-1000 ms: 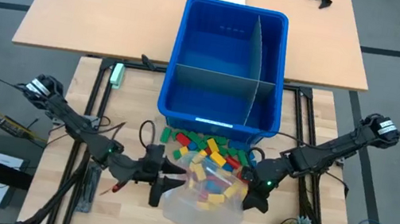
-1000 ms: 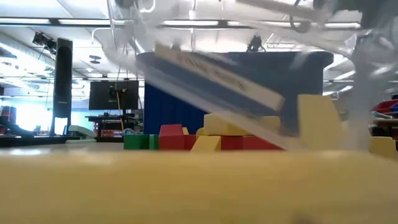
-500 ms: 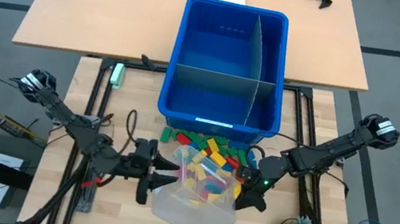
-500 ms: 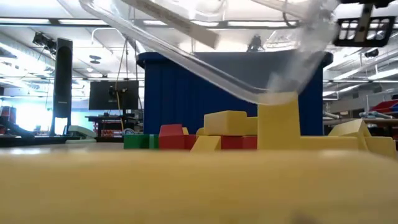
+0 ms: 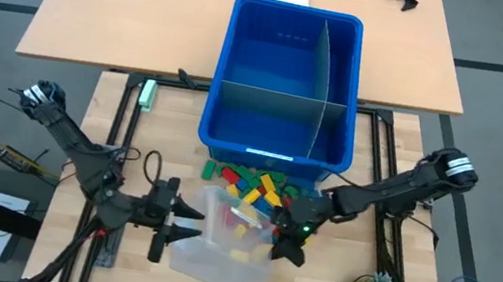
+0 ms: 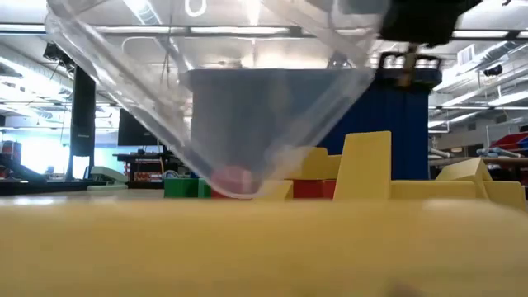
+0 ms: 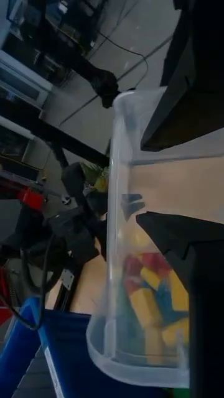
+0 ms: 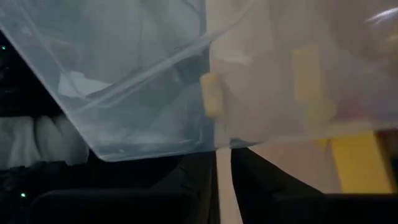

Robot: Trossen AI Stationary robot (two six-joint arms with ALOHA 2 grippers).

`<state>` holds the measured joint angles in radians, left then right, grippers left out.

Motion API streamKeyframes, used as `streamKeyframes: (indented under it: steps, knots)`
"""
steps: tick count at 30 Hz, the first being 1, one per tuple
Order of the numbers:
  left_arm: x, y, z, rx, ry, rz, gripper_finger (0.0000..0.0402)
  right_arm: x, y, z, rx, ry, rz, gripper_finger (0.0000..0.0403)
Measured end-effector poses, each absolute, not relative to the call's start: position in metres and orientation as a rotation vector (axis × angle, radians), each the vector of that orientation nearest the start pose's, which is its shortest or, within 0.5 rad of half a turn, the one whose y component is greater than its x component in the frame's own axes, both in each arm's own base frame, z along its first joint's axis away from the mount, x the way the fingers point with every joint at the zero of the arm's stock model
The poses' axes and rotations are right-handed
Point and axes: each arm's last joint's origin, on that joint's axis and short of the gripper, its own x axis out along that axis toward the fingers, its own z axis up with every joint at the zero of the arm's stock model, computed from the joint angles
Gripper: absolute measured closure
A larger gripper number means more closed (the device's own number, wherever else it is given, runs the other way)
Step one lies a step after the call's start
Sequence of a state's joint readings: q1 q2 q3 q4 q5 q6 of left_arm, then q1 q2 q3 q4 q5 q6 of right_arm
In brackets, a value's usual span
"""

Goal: Sort blocks
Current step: Pour the blocks on the table from the transparent bin

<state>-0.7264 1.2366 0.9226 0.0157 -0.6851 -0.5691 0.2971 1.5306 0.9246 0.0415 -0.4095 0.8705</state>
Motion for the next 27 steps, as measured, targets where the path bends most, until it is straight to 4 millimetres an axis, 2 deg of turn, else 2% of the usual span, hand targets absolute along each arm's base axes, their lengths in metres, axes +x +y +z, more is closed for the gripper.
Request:
streamKeyframes:
  steps: [5, 10, 14, 20, 27]
  knots:
    - [0.192, -0.171, 0.303, -0.332, 0.340, 0.010, 0.0209, 0.338, 0.085, 0.216, 0.810, 0.903, 0.362, 0.0342]
    - [0.171, -0.173, 0.283, -0.317, 0.539, 0.034, 0.0209, 0.362, 0.073, 0.205, 0.758, 0.944, 0.372, 0.0342]
    - [0.154, -0.168, 0.265, -0.373, 0.735, 0.116, 0.0209, 0.376, 0.066, 0.207, 0.725, 0.902, 0.429, 0.0342]
    - [0.143, -0.162, 0.257, -0.482, 0.859, 0.235, 0.0209, 0.382, 0.056, 0.212, 0.691, 0.835, 0.389, 0.0342]
    - [0.137, -0.158, 0.260, -0.578, 0.935, 0.249, 0.0209, 0.383, 0.052, 0.213, 0.660, 0.817, 0.404, 0.0341]
